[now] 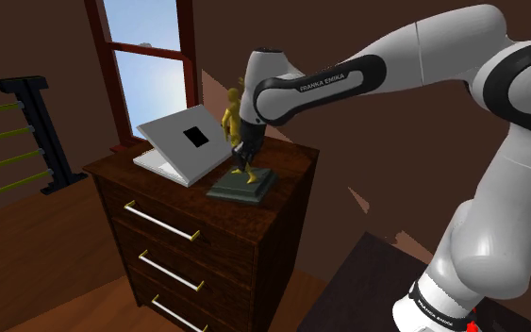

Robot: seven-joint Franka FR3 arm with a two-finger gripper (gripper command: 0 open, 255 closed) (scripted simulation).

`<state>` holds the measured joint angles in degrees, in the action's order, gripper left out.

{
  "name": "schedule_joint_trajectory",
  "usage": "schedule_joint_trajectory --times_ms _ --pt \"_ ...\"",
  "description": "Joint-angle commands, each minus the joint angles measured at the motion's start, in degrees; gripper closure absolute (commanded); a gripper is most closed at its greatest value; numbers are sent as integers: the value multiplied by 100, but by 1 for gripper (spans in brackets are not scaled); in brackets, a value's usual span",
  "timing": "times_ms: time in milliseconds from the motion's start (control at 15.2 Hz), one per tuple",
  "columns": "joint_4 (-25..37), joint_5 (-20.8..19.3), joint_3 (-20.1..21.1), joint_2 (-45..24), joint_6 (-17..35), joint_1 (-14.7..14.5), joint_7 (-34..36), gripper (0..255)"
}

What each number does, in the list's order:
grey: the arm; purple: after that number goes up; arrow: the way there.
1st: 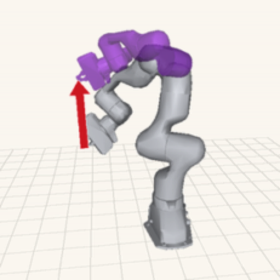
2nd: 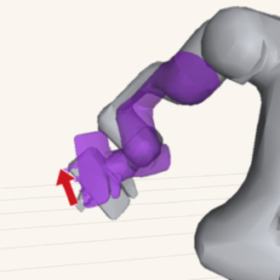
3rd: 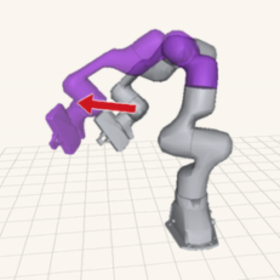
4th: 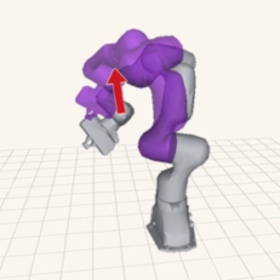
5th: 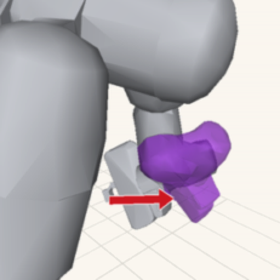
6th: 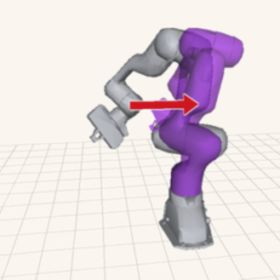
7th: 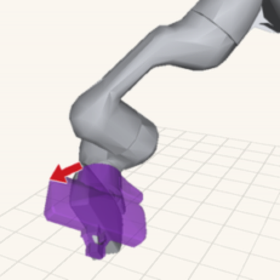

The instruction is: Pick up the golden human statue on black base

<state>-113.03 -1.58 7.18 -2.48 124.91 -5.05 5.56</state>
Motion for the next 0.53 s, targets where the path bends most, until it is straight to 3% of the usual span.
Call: schedule_joint_trajectory --times_ms 0,462 --pt "118 9 19 -26 -515 -20 24 255" --pt "412 26 18 63 -897 -20 7 255"
